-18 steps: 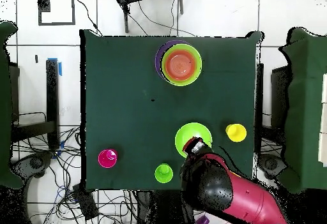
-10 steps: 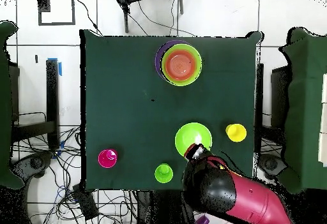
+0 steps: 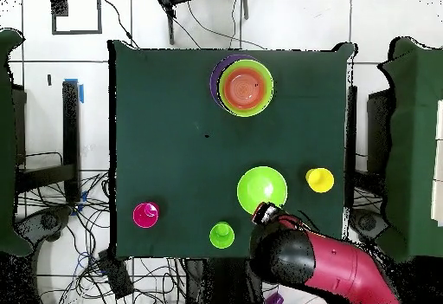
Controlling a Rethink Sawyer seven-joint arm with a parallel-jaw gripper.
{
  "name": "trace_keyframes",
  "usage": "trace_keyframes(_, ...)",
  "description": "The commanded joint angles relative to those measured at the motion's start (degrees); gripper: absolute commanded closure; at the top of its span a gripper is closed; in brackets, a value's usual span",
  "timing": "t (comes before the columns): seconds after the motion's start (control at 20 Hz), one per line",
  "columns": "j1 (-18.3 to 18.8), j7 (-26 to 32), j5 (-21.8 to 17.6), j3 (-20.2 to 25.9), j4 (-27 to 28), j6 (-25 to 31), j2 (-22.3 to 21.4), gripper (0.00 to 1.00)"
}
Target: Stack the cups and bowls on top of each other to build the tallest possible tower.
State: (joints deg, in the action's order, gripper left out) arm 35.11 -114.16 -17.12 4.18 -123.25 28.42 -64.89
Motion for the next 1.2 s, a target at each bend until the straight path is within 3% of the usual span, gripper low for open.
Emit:
trace_keyframes(0.05, -0.7, 0.0, -7.6, 1.2, 2.8, -4.4, 10.5, 0.0)
trace_keyframes(0.55, -1.0, -2.2, -13.0, -1.2, 6.8, -10.5, 20.6, 0.0)
trace_keyframes(1.2, -2.6, -4.0, -15.7, -5.2, 12.8, -20.5, 34.2, 0.0)
